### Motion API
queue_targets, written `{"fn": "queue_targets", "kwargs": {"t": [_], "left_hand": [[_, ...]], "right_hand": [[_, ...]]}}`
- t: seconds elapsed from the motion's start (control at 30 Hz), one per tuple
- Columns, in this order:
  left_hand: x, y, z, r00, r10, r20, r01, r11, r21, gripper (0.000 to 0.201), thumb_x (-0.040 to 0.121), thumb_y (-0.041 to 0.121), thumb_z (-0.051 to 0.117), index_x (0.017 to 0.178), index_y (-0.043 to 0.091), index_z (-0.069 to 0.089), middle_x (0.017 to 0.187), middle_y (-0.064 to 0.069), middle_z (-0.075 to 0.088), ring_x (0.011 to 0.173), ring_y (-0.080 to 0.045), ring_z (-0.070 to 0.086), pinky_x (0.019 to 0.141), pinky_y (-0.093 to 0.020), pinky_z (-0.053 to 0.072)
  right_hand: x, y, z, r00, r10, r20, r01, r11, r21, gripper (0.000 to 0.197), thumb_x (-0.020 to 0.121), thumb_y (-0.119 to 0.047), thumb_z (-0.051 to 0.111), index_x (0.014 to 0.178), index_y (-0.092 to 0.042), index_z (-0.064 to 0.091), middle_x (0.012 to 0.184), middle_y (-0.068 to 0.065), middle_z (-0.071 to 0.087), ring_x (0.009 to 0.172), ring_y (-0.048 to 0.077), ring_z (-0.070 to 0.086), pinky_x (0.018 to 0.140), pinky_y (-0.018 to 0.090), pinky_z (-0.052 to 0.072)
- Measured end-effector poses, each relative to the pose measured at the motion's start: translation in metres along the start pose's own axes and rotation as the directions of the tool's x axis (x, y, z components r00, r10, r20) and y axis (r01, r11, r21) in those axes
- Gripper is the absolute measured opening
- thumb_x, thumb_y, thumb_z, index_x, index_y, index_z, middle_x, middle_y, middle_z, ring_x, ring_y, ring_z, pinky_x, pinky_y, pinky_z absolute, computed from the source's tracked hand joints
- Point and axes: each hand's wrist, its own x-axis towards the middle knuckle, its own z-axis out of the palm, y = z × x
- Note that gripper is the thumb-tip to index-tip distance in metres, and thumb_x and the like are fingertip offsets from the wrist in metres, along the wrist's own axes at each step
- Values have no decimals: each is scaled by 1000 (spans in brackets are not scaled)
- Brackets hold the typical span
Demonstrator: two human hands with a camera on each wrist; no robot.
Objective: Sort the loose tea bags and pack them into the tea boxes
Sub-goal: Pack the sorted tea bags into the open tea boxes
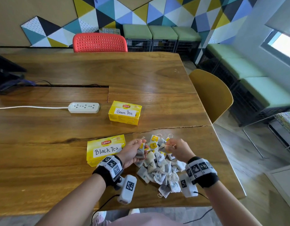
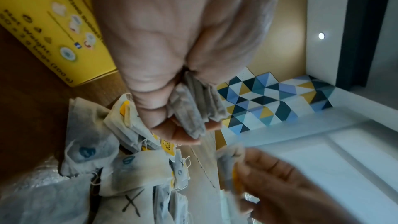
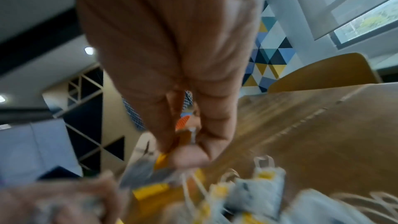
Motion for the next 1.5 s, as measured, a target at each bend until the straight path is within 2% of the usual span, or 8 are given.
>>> {"fn": "queue_targets", "kwargs": {"t": [0.3,0.57,0.7,0.87,1.0,1.13,1.27,1.5], "left_hand": [[-5,2,20,996,-56,68,41,978,204,16,101,36,41,102,27,54,78,-2,55,56,-11,46,52,-21,34],[-11,3,13,979,-124,164,110,990,92,67,96,61,22,99,8,62,81,-7,69,68,-16,67,67,-32,51],[-11,-1,8,983,-75,168,70,997,32,54,92,57,39,105,9,60,84,-7,68,77,-21,66,89,-44,48],[-6,-3,3,991,123,46,-122,992,-31,28,101,26,42,124,11,48,83,-9,62,76,-20,62,78,-35,51],[2,-1,2,944,329,-37,-328,944,27,31,102,17,41,128,36,42,102,-8,64,97,-25,63,89,-44,51],[14,-3,9,924,361,-125,-354,932,81,17,103,17,38,110,23,53,112,-9,61,92,-22,62,76,-37,54],[20,-6,13,901,411,-137,-382,903,198,26,104,22,36,103,17,61,115,-3,63,112,-19,57,105,-43,42],[18,-3,8,914,405,-13,-386,879,280,39,105,28,27,136,12,45,135,3,53,130,-12,45,115,-38,30]], "right_hand": [[-6,-76,-20,893,-316,320,272,946,174,39,73,-6,80,107,-16,65,89,5,74,80,17,70,81,35,58],[8,-85,-8,942,-255,217,227,963,145,55,61,-5,88,103,-18,55,82,-2,68,71,11,64,69,27,55],[9,-83,-3,962,-247,116,216,948,233,50,66,-5,85,105,-14,56,89,-2,68,78,16,68,75,32,58],[9,-63,4,983,-79,-166,120,960,252,22,88,-23,67,107,-13,60,101,-5,63,91,8,62,77,15,53],[-8,-69,22,975,93,203,-207,713,670,22,102,-27,42,105,-10,55,102,4,60,90,20,60,83,37,54],[-15,-78,35,927,24,374,-338,486,806,35,105,-31,35,119,-9,57,96,9,66,87,23,64,84,38,51],[-11,-83,36,928,76,365,-363,406,839,32,105,-17,31,99,0,57,85,15,61,74,25,59,71,34,49],[-11,-84,37,942,49,331,-317,445,838,24,100,1,36,82,2,51,74,16,54,64,23,61,67,34,51]]}}
